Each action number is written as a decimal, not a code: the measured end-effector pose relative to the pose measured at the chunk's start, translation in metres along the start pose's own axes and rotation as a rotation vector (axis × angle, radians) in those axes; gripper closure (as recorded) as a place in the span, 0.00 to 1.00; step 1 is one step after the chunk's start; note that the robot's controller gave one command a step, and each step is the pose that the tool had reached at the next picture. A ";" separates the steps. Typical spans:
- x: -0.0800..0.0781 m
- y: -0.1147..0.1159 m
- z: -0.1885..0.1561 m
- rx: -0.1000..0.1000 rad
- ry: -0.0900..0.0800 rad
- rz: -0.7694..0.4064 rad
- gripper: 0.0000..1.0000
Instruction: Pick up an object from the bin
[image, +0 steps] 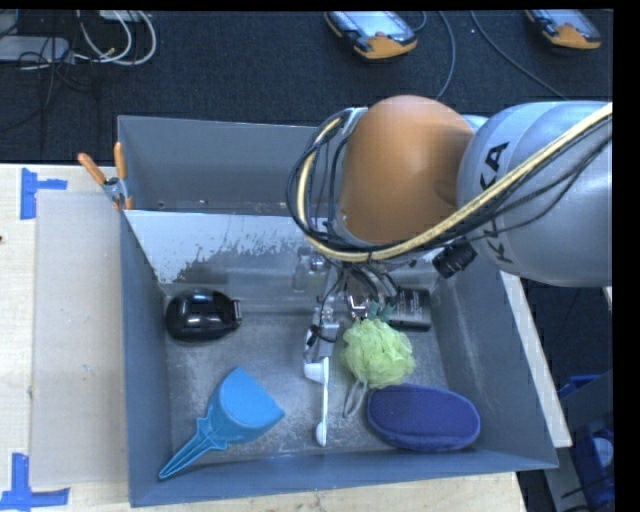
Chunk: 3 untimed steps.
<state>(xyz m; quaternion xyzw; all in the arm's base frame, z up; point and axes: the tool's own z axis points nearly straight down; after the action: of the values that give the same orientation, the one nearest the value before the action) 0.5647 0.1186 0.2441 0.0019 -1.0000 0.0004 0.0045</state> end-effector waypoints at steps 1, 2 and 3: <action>0.006 -0.009 0.037 0.001 0.005 -0.081 0.00; 0.005 -0.009 0.036 0.000 0.002 -0.078 1.00; 0.005 -0.009 0.036 0.000 0.002 -0.077 1.00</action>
Offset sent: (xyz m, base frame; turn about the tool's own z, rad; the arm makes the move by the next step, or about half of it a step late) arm -0.0052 -0.0091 -0.0349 -0.0811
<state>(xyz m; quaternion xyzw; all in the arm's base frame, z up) 0.5595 0.1093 0.2083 0.0404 -0.9992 0.0001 0.0056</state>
